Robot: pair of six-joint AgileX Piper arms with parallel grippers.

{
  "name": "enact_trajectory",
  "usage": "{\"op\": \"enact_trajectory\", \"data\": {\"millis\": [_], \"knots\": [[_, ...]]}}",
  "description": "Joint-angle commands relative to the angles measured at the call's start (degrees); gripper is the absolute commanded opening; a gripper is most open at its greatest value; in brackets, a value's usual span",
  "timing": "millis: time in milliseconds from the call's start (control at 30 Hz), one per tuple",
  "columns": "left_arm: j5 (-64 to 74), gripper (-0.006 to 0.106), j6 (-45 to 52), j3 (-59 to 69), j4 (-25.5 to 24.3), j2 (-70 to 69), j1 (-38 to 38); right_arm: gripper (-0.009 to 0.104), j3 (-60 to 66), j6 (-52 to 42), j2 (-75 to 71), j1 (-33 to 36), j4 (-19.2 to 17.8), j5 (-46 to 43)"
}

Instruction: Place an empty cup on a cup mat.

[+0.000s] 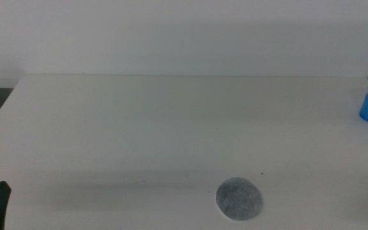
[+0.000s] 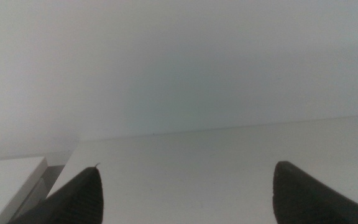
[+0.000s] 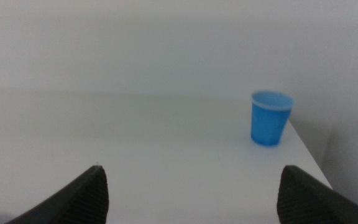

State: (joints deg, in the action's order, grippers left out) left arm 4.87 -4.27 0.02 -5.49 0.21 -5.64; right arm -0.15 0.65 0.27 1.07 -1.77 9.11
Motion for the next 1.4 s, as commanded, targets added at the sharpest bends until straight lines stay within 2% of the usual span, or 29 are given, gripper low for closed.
{"op": "enact_trajectory", "data": {"millis": [0,333,367,600,767,833,1067,1167,1233,1367], "knots": [[-0.7,0.094,-0.2,0.0,0.4,-0.2,-0.1,0.093,0.1,-0.2,-0.3,0.0,0.9,-2.3],[-0.7,0.094,-0.2,0.0,0.4,-0.2,-0.1,0.093,0.1,-0.2,-0.3,0.0,0.9,-3.2],[-0.7,0.094,-0.2,0.0,0.4,-0.2,-0.1,0.093,0.1,0.6,-0.3,0.0,1.8,-3.1],[-0.7,0.094,-0.2,0.0,0.4,-0.2,-0.1,0.093,-1.0,2.6,0.3,0.0,1.8,1.5],[-0.7,0.094,-0.2,0.0,0.4,-0.2,-0.1,0.093,-9.1,6.1,13.6,0.0,1.8,2.2],[-0.7,0.094,-0.2,0.0,0.4,-0.2,-0.1,0.093,-15.1,7.5,20.8,0.0,2.2,5.8],[-0.7,0.094,-0.2,0.0,0.4,-0.2,-0.1,0.093,-39.8,7.5,44.4,0.0,6.8,32.6],[-0.7,0.094,-0.2,0.0,0.4,-0.2,-0.1,0.093,-46.5,7.5,50.1,0.0,7.6,35.6],[-0.7,0.094,-0.2,0.0,0.4,-0.2,-0.1,0.093,-53.8,7.7,57.2,0.0,12.0,40.8],[-0.7,0.094,-0.2,0.0,0.4,-0.2,-0.1,0.093,-60.9,10.1,63.8,-1.4,8.9,43.8]]}}
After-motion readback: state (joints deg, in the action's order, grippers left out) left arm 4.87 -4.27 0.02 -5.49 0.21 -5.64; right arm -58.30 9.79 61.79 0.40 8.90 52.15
